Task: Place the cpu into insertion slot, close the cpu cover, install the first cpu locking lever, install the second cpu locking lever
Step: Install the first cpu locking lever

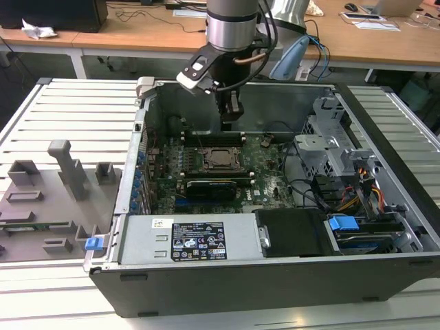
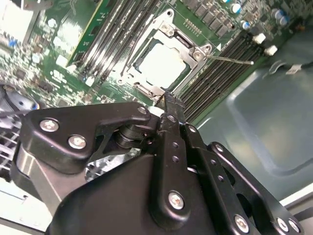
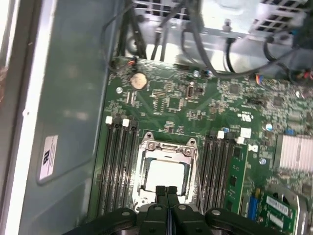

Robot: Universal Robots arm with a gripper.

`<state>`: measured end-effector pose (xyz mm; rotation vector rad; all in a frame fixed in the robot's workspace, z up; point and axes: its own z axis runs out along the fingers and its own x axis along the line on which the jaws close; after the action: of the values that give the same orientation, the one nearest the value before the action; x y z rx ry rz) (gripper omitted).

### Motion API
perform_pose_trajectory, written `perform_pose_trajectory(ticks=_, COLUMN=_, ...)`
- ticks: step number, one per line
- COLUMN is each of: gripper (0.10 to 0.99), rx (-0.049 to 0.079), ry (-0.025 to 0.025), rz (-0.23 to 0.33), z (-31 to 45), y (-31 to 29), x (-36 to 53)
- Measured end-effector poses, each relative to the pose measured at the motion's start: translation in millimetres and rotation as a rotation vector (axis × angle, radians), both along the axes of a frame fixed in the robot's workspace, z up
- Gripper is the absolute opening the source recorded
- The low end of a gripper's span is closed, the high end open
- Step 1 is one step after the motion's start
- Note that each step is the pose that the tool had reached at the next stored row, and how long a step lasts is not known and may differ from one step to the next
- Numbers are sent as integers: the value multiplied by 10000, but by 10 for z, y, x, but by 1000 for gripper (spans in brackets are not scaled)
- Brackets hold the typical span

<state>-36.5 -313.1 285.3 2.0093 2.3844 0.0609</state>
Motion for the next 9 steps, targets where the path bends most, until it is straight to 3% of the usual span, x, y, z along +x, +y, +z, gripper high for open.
perform_pose_trajectory(ticks=9, gripper=106, rx=0, ry=0, rz=1040, z=-2, y=0, x=0)
